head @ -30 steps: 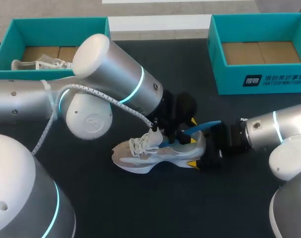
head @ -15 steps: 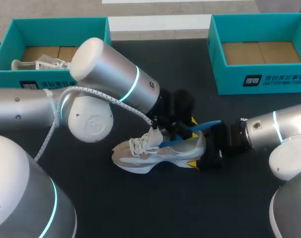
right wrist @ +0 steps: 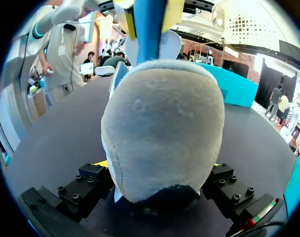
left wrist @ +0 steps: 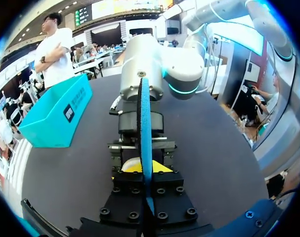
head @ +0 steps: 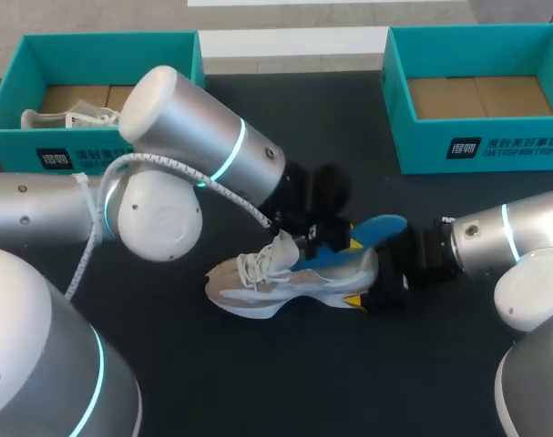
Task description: Take the shoe out of the shoebox, open the shoe tongue, remove and reinsert the insole, then place the shoe into the shoebox
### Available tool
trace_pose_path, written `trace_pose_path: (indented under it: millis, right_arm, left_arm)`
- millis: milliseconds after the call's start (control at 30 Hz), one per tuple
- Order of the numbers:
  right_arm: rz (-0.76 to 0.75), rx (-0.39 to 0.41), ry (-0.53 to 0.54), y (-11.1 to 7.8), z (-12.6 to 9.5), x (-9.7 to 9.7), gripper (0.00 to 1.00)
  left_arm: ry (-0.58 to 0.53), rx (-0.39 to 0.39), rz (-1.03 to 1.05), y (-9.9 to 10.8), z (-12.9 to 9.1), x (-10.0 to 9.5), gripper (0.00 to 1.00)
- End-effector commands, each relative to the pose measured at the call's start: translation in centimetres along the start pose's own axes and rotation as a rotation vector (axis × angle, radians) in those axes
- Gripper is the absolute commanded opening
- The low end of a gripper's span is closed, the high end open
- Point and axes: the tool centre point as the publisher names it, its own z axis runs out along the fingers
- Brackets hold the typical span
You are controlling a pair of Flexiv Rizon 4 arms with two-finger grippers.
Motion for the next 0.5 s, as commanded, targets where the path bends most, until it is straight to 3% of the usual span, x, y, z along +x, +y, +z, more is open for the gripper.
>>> trace_pose_path:
  millis: [33,500]
  right_arm:
    - [0.0,0.004,0.001,0.0,0.0,0.0,0.0]
    - [0.0,0.004,0.001,0.0,0.0,0.0,0.0]
  left_arm:
    - [0.059,0.059,0.019,-1.0,-3.1,-0.6,0.0]
    - [0.013,0.242,0.094,-10.1,-10.9,-3.2,0.0]
